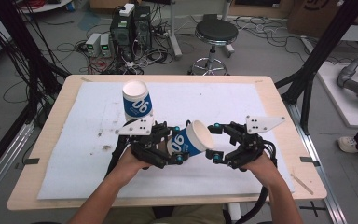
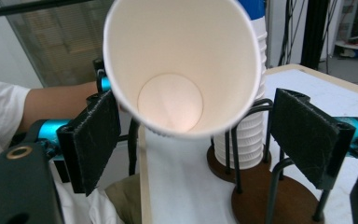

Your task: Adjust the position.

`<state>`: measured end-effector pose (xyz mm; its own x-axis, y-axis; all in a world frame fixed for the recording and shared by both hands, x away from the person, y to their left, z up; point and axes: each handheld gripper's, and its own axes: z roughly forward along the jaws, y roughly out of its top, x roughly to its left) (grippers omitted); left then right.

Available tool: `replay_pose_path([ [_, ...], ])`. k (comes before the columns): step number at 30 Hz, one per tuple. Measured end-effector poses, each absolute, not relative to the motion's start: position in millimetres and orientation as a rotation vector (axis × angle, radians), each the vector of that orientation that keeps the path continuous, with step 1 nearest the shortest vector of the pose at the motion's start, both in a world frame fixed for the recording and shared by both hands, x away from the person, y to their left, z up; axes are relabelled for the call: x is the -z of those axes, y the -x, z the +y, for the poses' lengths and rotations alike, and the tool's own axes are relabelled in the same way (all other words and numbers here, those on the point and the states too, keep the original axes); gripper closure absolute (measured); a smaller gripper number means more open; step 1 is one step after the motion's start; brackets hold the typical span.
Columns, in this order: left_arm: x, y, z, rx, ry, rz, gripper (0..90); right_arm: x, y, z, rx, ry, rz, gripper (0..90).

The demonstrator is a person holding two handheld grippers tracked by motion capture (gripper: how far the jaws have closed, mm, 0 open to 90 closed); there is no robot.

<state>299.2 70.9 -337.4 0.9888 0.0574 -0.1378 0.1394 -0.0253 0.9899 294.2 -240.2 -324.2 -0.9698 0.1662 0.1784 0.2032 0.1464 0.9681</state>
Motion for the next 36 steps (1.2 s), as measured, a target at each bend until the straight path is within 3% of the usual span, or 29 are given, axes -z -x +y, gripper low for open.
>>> replay_pose_path([
  [14,340.7,-296.3,60.5,0.037,-1.57,0.142,27.7,330.6,-295.4,-223.9,2.111,0.34,-2.185,16.9],
  [17,343.3,-295.0,56.9,0.035,-1.579,0.142,27.8,329.5,-295.7,-224.0,2.155,0.331,-2.13,23.1],
  [25,344.9,-294.7,54.9,0.011,-1.616,0.142,28.4,328.2,-294.8,-223.7,2.152,0.335,-2.169,26.9],
  [29,343.8,-292.8,56.8,-0.024,-1.669,0.181,17.5,325.4,-296.0,-226.7,2.144,0.363,-2.208,27.8],
  [36,336.2,-285.7,66.4,-0.085,-1.753,0.196,17.4,315.3,-296.3,-242.4,2.13,0.462,-2.348,28.1],
])
